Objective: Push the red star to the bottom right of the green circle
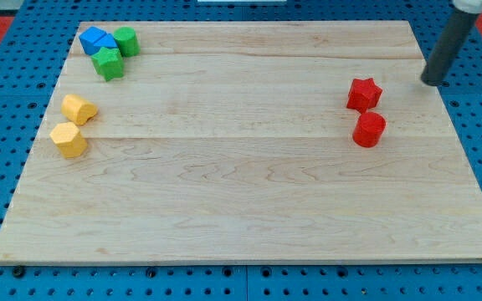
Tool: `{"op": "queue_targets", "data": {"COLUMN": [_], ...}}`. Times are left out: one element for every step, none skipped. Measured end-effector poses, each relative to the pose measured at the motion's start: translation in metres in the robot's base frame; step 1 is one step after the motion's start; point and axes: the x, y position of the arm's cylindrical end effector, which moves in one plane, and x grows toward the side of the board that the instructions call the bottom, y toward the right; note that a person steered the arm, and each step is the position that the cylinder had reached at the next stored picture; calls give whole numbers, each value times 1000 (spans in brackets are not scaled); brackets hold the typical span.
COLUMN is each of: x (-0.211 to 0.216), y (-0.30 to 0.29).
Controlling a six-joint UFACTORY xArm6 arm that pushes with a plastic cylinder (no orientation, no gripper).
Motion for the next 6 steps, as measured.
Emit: {"op": "queue_targets", "data": {"x": [16,37,0,-33,-42,-49], "y": [-30,-70,-180,-200,-296,-361]}}
